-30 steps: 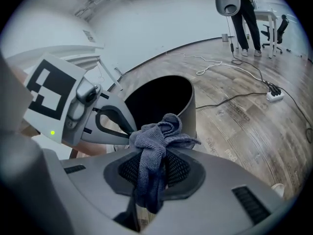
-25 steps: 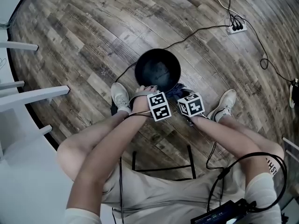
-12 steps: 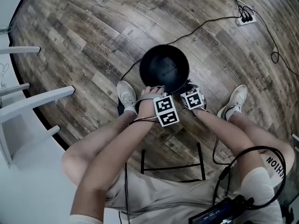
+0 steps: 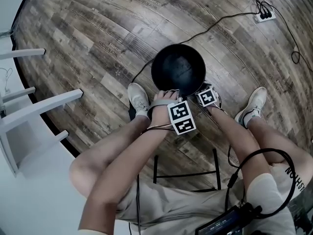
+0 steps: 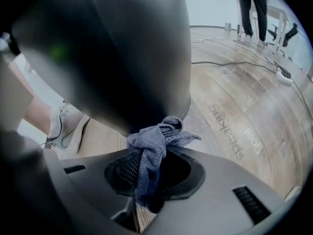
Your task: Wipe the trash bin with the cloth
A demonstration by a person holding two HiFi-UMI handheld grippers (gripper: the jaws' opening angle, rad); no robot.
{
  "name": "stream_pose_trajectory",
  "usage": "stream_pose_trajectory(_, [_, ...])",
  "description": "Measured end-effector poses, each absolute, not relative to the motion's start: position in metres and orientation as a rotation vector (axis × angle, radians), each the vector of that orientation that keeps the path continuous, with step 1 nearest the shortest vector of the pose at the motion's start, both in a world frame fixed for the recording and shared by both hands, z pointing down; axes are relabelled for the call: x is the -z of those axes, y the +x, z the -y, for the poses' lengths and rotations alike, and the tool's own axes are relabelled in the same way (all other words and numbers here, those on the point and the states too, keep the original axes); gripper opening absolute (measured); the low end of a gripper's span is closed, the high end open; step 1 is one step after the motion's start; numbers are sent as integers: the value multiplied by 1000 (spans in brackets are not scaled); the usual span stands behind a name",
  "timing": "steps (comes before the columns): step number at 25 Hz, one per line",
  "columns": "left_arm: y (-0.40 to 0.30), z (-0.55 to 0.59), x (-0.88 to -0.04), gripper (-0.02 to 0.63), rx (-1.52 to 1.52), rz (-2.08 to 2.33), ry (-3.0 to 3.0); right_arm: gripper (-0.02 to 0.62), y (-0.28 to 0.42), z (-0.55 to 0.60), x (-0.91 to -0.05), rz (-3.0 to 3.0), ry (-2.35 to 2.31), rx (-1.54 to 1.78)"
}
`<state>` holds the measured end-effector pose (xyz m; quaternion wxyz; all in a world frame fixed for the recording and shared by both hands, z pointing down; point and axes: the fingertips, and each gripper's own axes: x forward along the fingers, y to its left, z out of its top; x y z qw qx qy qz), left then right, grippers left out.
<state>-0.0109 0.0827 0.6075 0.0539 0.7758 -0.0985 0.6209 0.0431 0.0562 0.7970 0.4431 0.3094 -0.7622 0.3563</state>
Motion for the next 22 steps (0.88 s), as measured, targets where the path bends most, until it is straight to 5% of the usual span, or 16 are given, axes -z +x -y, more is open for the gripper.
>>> stream_pose_trajectory(6, [-11, -88, -608, 34, -1886, 222, 2388, 77, 49, -67, -780, 1892, 735, -879])
stream_pose_trajectory(11, [-16, -98, -606, 127, -1920, 106, 2458, 77, 54, -83, -739, 1970, 687, -876])
stream_pose_trajectory(22, [-54, -82, -616, 98, -2092, 133, 2483, 77, 60, -85, -636, 2086, 696, -851])
